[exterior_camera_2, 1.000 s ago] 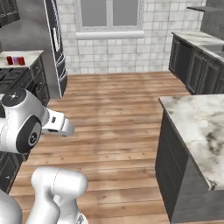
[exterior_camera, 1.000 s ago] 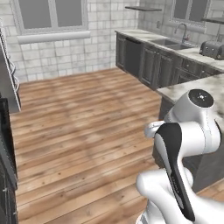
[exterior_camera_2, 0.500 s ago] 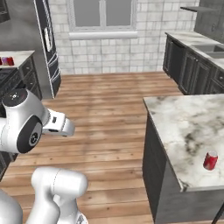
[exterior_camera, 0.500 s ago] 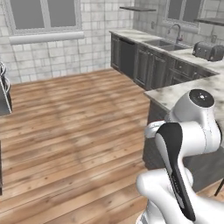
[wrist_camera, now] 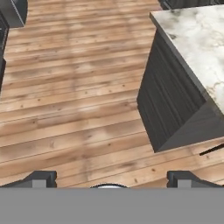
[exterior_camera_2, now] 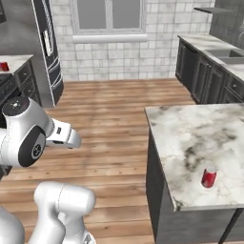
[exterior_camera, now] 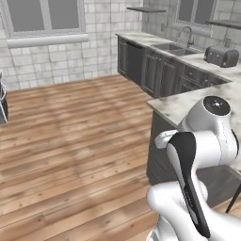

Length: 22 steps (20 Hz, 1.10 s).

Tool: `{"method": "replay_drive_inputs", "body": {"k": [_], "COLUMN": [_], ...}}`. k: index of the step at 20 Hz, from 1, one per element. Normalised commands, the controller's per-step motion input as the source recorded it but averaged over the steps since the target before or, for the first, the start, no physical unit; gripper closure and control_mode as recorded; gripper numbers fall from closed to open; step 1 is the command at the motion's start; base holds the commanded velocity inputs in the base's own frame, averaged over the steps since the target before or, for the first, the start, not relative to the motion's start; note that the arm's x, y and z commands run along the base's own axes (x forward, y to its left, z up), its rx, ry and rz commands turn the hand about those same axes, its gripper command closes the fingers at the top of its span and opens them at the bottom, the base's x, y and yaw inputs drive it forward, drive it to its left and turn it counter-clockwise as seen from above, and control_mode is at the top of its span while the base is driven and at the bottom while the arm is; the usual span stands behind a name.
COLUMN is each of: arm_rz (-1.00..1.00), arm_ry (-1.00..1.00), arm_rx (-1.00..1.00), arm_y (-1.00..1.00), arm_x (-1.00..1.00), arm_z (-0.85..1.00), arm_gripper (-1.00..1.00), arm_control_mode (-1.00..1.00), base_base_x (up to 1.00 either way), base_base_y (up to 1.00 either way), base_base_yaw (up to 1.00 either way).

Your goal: Four empty soda cans are scattered around the kitchen. Gather all the cans and cluster them next to the stove for recycling.

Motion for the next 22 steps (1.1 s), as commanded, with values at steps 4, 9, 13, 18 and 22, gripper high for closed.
{"method": "replay_drive_inputs", "body": {"k": [4, 9, 13, 18, 22], "arm_rz": [0.00, 0.00, 0.00, 0.00, 0.00], "arm_ry": [0.00, 0.00, 0.00, 0.00, 0.00], "arm_rx": [0.00, 0.00, 0.00, 0.00, 0.00], "arm_y": [0.00, 0.00, 0.00, 0.00, 0.00], "arm_x": [0.00, 0.00, 0.00, 0.00, 0.00], "arm_z": [0.00, 0.00, 0.00, 0.00, 0.00], "arm_gripper": [-1.00, -1.00, -1.00, -1.00, -1.00], "arm_control_mode": [1.00, 1.00, 1.00, 1.00, 1.00], "base_base_x": [-0.13, -0.29, -0.47, -0.42, -0.32], "base_base_y": [-0.53, -0.57, -0.58, -0.53, -0.61], "base_base_yaw": [0.06, 0.02, 0.00, -0.02, -0.08]}}
